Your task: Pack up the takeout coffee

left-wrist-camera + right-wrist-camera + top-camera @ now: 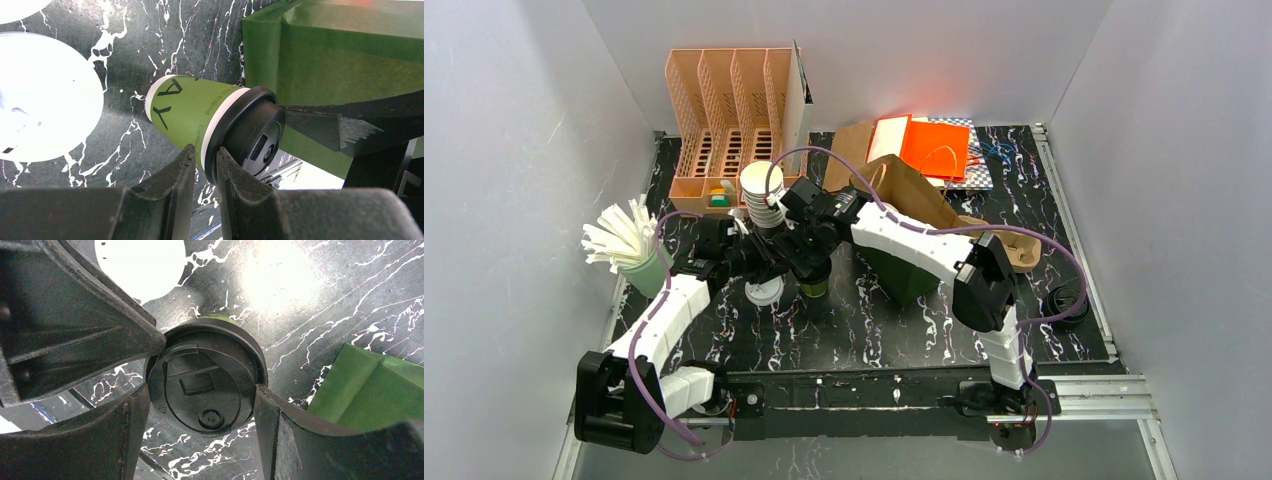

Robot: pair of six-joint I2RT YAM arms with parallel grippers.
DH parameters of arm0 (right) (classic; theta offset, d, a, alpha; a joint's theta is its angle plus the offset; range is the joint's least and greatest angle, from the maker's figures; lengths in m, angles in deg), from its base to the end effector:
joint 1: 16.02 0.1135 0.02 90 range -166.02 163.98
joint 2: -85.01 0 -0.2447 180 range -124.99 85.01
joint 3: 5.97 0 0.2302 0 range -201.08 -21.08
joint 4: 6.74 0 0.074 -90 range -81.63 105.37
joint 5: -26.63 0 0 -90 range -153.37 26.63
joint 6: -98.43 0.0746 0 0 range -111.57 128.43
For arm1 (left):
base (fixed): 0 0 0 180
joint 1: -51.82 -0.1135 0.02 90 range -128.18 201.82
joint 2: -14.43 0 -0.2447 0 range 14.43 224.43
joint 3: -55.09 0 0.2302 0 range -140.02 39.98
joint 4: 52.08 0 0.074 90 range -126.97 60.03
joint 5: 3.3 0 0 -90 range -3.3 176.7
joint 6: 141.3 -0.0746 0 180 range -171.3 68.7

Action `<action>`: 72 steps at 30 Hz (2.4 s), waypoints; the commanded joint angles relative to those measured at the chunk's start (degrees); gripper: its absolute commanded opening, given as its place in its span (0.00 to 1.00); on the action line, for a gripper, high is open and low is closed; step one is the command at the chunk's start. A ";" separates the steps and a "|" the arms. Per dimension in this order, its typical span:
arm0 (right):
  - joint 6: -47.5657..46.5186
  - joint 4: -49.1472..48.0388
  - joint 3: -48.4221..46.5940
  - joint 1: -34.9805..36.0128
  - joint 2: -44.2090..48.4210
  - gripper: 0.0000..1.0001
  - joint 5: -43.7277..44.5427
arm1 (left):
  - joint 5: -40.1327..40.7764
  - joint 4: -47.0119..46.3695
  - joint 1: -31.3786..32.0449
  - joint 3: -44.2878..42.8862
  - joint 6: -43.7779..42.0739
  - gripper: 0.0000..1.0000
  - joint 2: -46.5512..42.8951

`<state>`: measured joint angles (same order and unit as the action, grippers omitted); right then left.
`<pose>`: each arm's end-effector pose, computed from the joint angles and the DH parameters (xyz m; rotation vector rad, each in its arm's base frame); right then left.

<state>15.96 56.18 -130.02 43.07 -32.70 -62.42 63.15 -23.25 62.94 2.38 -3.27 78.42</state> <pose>0.2294 0.3807 0.2315 -1.1314 2.3574 0.4130 0.2370 -0.0770 0.1967 -0.5378 2.3452 -0.9840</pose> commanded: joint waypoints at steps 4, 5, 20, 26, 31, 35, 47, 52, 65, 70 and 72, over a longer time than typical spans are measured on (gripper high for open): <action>2.66 17.41 1.89 1.06 -7.29 0.53 -3.17 | 1.86 10.88 0.59 0.72 -0.63 0.20 -0.08; 2.67 17.51 2.06 1.11 -7.06 0.53 -2.06 | 1.74 10.88 0.63 0.60 -0.26 0.20 -0.47; 6.98 6.47 11.41 2.96 -2.17 0.53 9.36 | -0.68 12.95 0.60 1.45 4.26 0.24 -8.41; 8.02 3.51 16.13 2.83 -0.16 0.53 4.02 | -1.53 10.75 0.60 1.07 4.77 0.24 -6.86; 8.36 5.04 16.06 1.98 -1.30 0.53 -3.49 | -2.04 7.38 0.65 1.83 6.53 0.24 -5.95; 7.94 10.18 12.02 1.75 -3.17 0.53 -4.14 | -1.97 6.08 0.66 1.55 6.90 0.24 -5.01; 7.31 22.13 4.58 2.65 -6.79 0.52 5.75 | -1.85 3.14 0.64 1.50 8.00 0.23 -3.08; 6.89 19.99 7.09 3.56 -5.63 0.50 9.21 | -2.03 2.92 0.65 1.87 7.87 0.23 -2.89; 4.85 2.64 19.87 3.66 5.76 0.47 3.63 | -5.74 -1.55 0.65 1.26 6.99 0.26 -2.04; -0.69 -2.91 27.00 3.66 11.94 0.51 -0.17 | -5.92 -1.18 0.62 -0.21 5.10 0.26 -2.04; -3.13 -4.34 28.75 3.71 13.67 0.51 -0.52 | -5.92 -0.95 0.56 -0.27 4.42 0.26 -1.71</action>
<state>17.95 43.63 -108.17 45.98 -18.25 -57.40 59.00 -24.61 63.35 3.95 3.37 76.23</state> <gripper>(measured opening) 0.783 0.262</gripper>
